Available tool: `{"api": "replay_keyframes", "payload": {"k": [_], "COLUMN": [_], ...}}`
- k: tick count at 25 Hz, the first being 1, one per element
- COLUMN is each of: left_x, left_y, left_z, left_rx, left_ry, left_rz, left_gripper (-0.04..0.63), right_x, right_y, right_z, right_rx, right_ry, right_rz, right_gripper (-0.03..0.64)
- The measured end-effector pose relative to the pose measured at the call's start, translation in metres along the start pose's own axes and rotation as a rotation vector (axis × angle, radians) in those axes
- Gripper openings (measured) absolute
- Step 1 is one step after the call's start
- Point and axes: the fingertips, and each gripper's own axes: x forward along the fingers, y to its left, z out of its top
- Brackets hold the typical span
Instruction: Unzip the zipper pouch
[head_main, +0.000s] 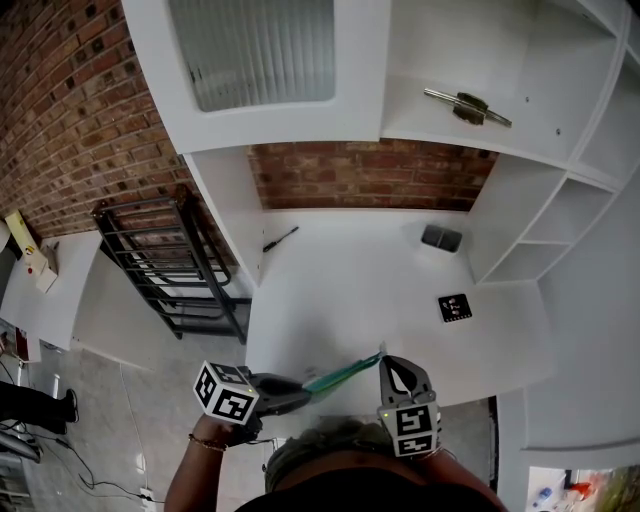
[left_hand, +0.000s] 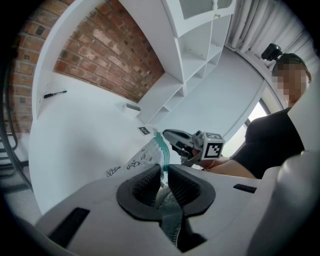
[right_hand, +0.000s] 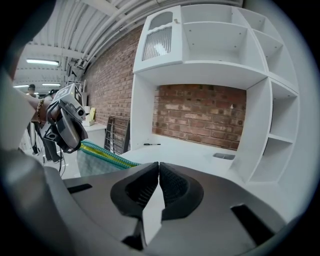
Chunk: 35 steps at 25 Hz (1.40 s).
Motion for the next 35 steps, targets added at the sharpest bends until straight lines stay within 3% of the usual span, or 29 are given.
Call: {"api": "replay_keyframes", "payload": {"k": [10,18,28,35], "left_x": [0.009,0.007,0.005,0.005], "left_y": [0.007,0.023,0.062,0.104], "left_z": [0.007,0.028,0.082,0.124], "left_rx": [0.038,0.055,0.066,0.012], "left_ry": [0.035,0.012,-0.06,-0.118], "left_rz": [0.003,0.027,0.074,0.12], "left_gripper": [0.043,0.043,0.043,0.044], "right_x": [0.007,0.012,0.016,0.012], "right_y": [-0.01,-0.019,-0.033,-0.049], "right_z": [-0.003,-0.006,0.0,0.01], "right_rx": [0.062,0.084,0.094,0.138], "right_ry": [-0.022,-0.019,-0.039,-0.064], "right_rz": [-0.007,-0.016,-0.039,-0.058], "right_gripper": [0.035,0.054,0.054,0.054]}}
